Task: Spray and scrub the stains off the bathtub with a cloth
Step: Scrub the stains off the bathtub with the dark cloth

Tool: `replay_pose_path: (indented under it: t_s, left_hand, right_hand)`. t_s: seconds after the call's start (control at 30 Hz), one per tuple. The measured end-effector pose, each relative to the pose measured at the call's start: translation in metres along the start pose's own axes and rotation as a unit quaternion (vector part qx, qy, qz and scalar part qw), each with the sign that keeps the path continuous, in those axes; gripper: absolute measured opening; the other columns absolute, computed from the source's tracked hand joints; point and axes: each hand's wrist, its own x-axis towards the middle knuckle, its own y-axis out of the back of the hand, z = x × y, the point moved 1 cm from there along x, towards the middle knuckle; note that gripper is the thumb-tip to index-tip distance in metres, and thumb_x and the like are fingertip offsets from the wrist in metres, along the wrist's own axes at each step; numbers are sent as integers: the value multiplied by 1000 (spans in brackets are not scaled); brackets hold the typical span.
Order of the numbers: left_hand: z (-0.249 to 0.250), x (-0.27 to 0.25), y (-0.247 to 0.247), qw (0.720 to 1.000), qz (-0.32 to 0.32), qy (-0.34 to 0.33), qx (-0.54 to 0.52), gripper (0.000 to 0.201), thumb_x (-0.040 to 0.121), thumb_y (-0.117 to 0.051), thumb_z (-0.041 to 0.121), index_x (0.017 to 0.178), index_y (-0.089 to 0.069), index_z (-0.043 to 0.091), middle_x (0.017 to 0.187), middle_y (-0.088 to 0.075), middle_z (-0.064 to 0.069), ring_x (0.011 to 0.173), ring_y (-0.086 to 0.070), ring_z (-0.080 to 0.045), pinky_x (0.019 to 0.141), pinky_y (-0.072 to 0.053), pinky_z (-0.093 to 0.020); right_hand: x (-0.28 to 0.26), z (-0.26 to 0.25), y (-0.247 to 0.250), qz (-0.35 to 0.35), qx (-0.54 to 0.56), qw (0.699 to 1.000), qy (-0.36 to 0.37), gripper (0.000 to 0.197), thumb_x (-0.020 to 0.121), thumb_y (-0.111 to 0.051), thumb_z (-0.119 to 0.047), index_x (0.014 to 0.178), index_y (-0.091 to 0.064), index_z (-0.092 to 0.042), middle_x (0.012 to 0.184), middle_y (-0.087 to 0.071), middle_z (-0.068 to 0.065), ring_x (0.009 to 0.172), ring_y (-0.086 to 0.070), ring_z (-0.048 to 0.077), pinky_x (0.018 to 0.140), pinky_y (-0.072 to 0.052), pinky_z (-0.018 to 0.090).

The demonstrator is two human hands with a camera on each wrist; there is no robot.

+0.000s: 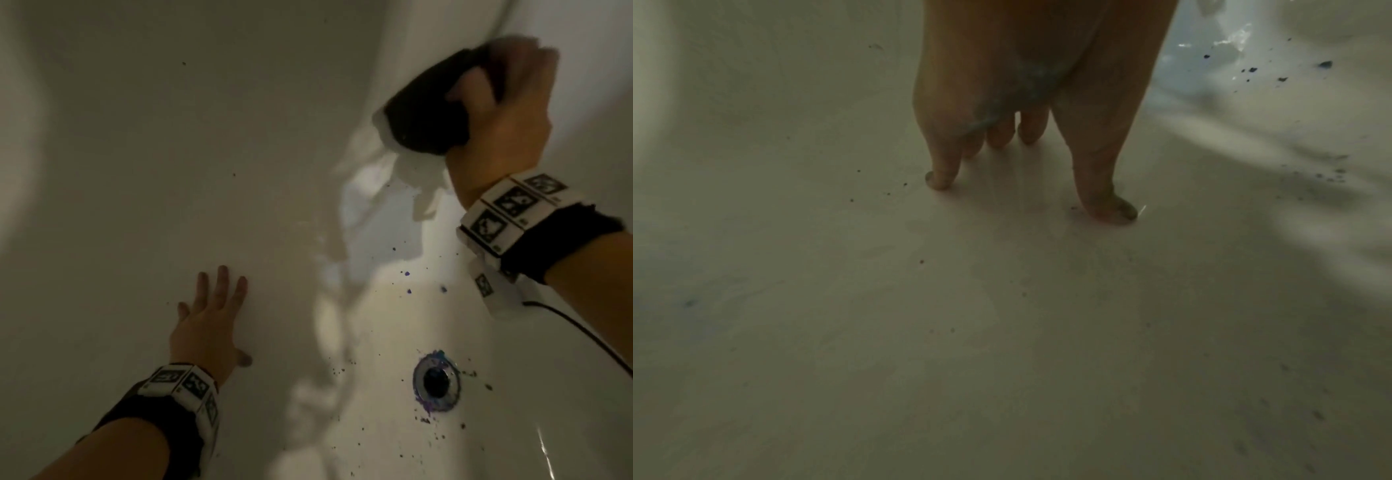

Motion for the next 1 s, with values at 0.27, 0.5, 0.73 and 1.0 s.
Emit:
replay_pose_path:
  t_s: [0.27,0.5,0.73,1.0]
  left_hand:
    - [-1,1,-1,1000,-2,6,-2,121,73,-71,47,142,27,26,145,38,4,140,26,-25,116,-6,-47]
    - [1,2,-1,1000,2,12,-5,122,72,-72,46,143,24,25,149,34,3,140,24,-25,116,-6,-47]
    - [0,1,0,1000,6,7,-12,122,70,-74,47,145,19,27,151,31,3,141,22,-25,115,-8,-48]
    - [-2,2,-2,1000,20,3,-15,122,67,-76,47,146,16,29,152,28,4,142,21,-24,115,-9,-49]
  right_hand:
    - [-67,59,-42,-335,-209,916,73,36,86,-42,-20,116,-58,-9,140,-39,14,125,-26,29,79,-47,43]
    - [-118,87,-45,-499,-245,831,4,66,77,-70,-23,136,-40,-20,146,-27,9,126,-31,31,105,-28,35]
    - [-210,67,-2,-620,-246,741,85,50,79,-69,-21,125,-50,-23,140,-36,2,126,-38,29,102,-39,43]
    - [-109,115,18,-320,-253,901,-148,45,86,-58,-9,129,-46,-9,136,-36,22,120,-40,38,100,-36,47]
